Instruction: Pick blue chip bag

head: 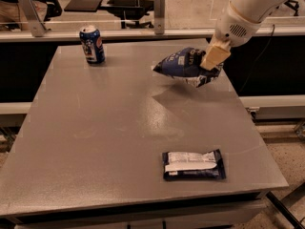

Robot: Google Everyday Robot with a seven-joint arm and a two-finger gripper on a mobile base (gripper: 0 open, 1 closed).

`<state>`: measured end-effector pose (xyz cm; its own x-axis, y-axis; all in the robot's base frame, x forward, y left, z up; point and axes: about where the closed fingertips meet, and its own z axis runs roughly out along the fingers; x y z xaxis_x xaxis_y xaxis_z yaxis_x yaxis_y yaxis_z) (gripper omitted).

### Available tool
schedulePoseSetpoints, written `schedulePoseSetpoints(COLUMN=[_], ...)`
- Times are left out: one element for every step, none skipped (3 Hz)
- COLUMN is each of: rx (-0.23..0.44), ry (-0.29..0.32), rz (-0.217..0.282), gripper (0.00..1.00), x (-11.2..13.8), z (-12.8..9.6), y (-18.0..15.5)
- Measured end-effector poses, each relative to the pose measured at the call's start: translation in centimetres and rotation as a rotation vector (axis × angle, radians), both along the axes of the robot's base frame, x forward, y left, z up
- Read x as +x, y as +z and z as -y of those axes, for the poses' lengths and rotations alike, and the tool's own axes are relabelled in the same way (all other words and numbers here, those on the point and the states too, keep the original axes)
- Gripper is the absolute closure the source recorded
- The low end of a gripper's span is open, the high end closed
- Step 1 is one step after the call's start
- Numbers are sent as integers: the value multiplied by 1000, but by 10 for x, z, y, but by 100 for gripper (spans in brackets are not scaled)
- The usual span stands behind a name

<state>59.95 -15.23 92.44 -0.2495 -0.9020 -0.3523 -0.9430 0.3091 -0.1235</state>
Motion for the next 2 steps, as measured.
schedulePoseSetpoints(rx=[8,11], ry=[22,50], rz=[60,114], gripper=[100,100], x=[4,5], z=[2,1], y=[30,54])
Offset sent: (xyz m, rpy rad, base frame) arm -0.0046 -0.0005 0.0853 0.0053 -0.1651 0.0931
